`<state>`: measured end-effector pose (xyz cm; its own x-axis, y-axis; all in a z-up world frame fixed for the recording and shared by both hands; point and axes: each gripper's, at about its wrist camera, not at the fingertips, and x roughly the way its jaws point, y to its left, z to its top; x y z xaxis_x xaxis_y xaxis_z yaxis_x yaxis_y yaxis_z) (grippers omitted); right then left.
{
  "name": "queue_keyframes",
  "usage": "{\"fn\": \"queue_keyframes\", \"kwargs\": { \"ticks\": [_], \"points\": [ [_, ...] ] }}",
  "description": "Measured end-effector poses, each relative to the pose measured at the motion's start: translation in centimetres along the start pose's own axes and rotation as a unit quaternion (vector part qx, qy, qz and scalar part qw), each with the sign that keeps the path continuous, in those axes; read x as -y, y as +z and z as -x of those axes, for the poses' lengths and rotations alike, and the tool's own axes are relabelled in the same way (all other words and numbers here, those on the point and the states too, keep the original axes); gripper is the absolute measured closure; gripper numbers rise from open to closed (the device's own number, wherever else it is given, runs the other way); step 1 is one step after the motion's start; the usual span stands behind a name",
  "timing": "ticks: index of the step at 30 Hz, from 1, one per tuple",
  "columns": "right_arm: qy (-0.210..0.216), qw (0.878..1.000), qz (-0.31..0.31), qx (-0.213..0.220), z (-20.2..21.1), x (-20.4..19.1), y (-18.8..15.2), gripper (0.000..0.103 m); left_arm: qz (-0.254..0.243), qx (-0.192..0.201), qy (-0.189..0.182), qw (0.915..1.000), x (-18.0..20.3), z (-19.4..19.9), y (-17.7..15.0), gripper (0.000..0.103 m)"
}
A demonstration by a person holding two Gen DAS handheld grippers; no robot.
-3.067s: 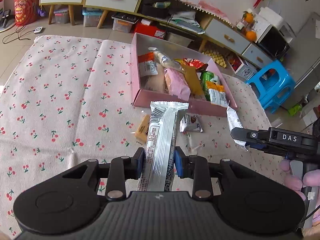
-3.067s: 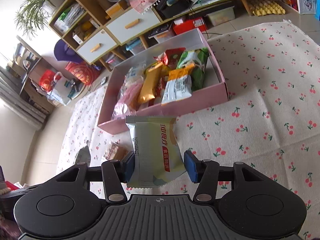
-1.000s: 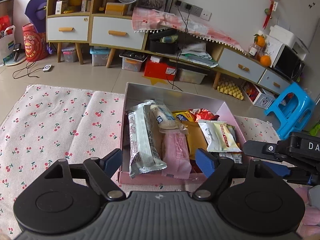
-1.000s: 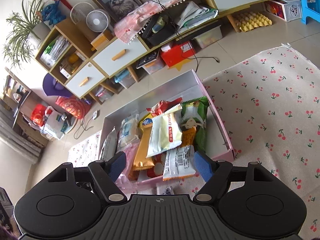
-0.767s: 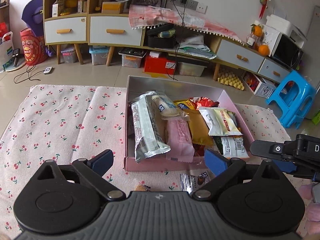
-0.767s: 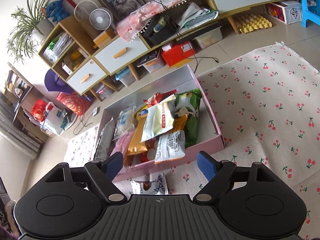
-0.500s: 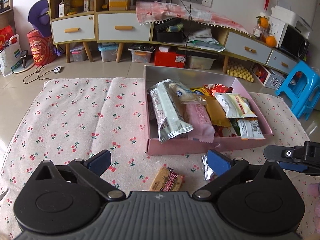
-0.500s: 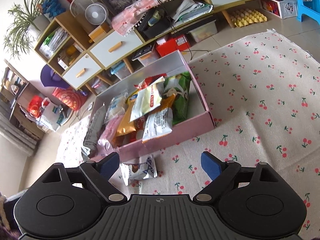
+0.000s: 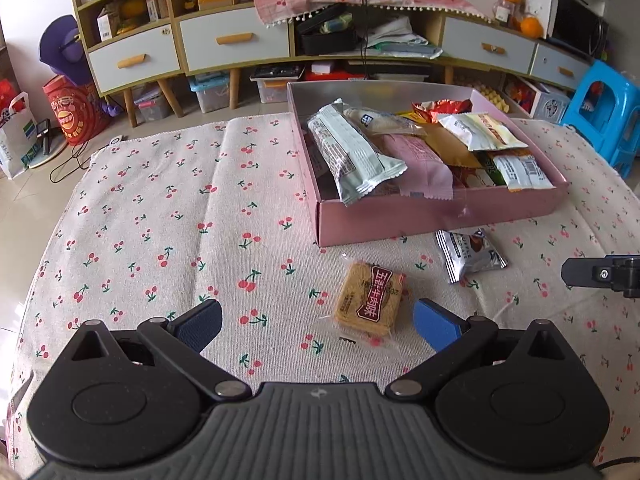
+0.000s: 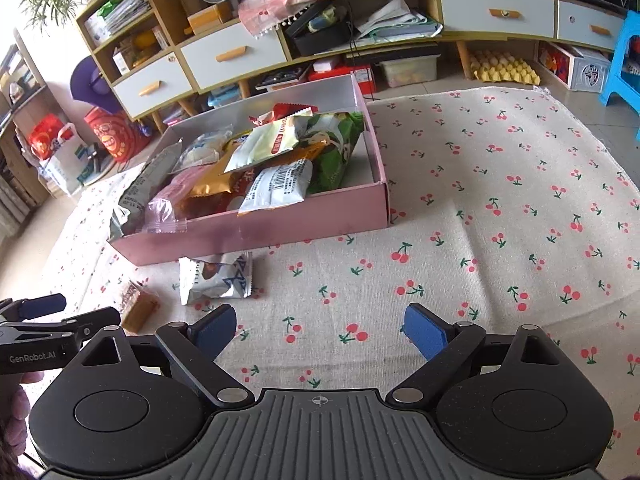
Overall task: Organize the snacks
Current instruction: 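Move the left tool to the square biscuit cake while the right tool approaches the silver snack packet, then grasp the square biscuit cake with the left tool while the right tool grasps the silver snack packet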
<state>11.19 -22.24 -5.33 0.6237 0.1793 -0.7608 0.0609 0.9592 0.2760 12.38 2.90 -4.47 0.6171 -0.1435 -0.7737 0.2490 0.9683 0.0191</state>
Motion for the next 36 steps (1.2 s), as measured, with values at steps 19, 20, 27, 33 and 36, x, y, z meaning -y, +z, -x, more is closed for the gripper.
{"fn": "queue_keyframes", "kwargs": {
  "ticks": [19,20,27,33,36],
  "points": [
    [-0.021,0.998,0.054,-0.019,-2.0,-2.2,-1.1,0.010,0.004,-0.042,-0.033,0.9986,0.6,-1.5,-0.1,0.037],
    [-0.020,0.998,0.058,-0.019,-2.1,-2.4,-1.1,0.010,0.006,-0.042,-0.032,0.9986,0.5,-1.4,-0.1,0.040],
    [-0.019,0.993,0.115,-0.019,-3.0,-5.2,-1.5,0.010,0.028,-0.032,-0.032,0.9986,-0.4,-1.0,-0.2,0.058],
    [-0.018,0.990,0.143,-0.010,-3.9,-7.1,-1.6,0.009,0.029,-0.037,-0.012,0.9988,-1.1,-0.8,-0.3,0.058],
    [-0.014,0.991,0.136,-0.004,-4.4,-7.5,-1.2,0.009,0.037,-0.042,-0.010,0.9984,-1.8,-0.6,-0.5,0.058]
  ]
}}
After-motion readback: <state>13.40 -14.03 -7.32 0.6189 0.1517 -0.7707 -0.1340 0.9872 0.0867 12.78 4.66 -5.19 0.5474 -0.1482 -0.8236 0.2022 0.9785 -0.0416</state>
